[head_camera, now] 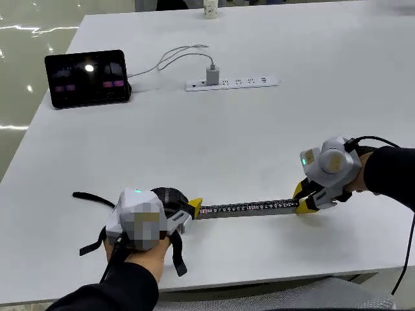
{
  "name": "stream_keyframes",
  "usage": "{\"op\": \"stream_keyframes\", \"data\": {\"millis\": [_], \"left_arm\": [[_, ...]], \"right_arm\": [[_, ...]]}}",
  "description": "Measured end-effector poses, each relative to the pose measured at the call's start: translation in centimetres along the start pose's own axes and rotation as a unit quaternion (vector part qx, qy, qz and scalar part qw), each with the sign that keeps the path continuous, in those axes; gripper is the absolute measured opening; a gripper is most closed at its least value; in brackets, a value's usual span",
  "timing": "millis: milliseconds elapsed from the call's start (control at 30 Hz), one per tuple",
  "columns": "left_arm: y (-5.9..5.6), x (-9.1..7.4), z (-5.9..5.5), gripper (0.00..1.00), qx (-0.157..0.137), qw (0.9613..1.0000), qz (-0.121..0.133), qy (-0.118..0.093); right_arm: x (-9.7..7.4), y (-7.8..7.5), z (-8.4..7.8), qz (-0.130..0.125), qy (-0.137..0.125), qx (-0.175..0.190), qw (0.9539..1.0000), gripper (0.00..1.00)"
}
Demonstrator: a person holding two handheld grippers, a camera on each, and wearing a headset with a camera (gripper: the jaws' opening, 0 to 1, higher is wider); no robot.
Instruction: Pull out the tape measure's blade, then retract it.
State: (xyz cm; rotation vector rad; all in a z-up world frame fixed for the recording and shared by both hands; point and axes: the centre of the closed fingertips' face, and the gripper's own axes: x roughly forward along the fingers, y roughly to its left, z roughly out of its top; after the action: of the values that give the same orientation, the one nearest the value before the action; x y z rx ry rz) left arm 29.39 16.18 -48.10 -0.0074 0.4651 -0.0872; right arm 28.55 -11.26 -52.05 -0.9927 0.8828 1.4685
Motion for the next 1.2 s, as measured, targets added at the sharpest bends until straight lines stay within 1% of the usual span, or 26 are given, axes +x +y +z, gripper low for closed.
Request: {"op": "stream_keyframes", "data": {"millis": [67,100,133,167,233,267,367,433,500,600,733,800,1000,1200], "left_arm": [[0.2,-0.1,-0.1,0.86,-0.001,1.0000,0.004,0.003],[0.2,-0.1,-0.1,0.85,-0.003,1.0000,0.004,0.004],[0.2,-0.1,-0.3,0.84,-0.009,0.9999,0.005,0.008],[0.1,-0.1,-0.4,0.82,-0.011,0.9999,0.003,0.010],[-0.2,0.0,-0.5,0.74,-0.014,0.9998,-0.006,0.014],[-0.1,0.0,-0.5,0.73,-0.011,0.9998,-0.004,0.016],[-0.7,0.0,-0.6,0.68,-0.009,0.9997,-0.013,0.018],[-0.8,0.0,-0.7,0.64,-0.008,0.9996,-0.016,0.021],[-0.8,0.0,-0.6,0.64,-0.008,0.9996,-0.019,0.021],[-0.9,0.0,-0.7,0.63,-0.006,0.9995,-0.021,0.022],[-0.9,0.0,-0.8,0.62,0.004,0.9993,-0.022,0.029],[-0.9,-0.1,-0.8,0.62,0.003,0.9993,-0.022,0.031],[-0.9,-0.1,-0.8,0.62,0.003,0.9993,-0.023,0.029],[-0.9,0.0,-0.7,0.62,0.003,0.9993,-0.024,0.027]], "right_arm": [[0.0,0.0,0.0,0.001,0.004,-0.001,1.0000,0.11],[0.0,0.0,0.0,0.000,0.006,0.009,0.9999,0.11],[0.0,0.0,0.0,-0.001,0.006,0.038,0.9993,0.11],[-0.1,-0.1,0.0,0.000,0.006,0.030,0.9995,0.11],[0.0,-0.3,-0.1,0.000,0.010,0.031,0.9995,0.11],[0.0,-0.3,-0.2,0.000,0.011,0.032,0.9994,0.11],[0.0,-0.5,-0.4,-0.002,0.012,0.047,0.9988,0.11],[0.0,-0.6,-0.4,0.000,0.008,0.043,0.9990,0.11],[0.0,-0.7,-0.6,0.001,0.003,0.049,0.9988,0.11],[0.1,-0.7,-0.6,0.002,0.002,0.045,0.9990,0.11],[0.1,-0.6,-0.5,0.001,0.000,0.042,0.9991,0.10],[0.2,-0.6,-0.5,0.000,0.000,0.044,0.9990,0.10],[0.3,-0.7,-0.5,0.000,0.003,0.041,0.9992,0.11],[0.3,-0.5,-0.1,-0.003,0.003,0.052,0.9986,0.11]]}}
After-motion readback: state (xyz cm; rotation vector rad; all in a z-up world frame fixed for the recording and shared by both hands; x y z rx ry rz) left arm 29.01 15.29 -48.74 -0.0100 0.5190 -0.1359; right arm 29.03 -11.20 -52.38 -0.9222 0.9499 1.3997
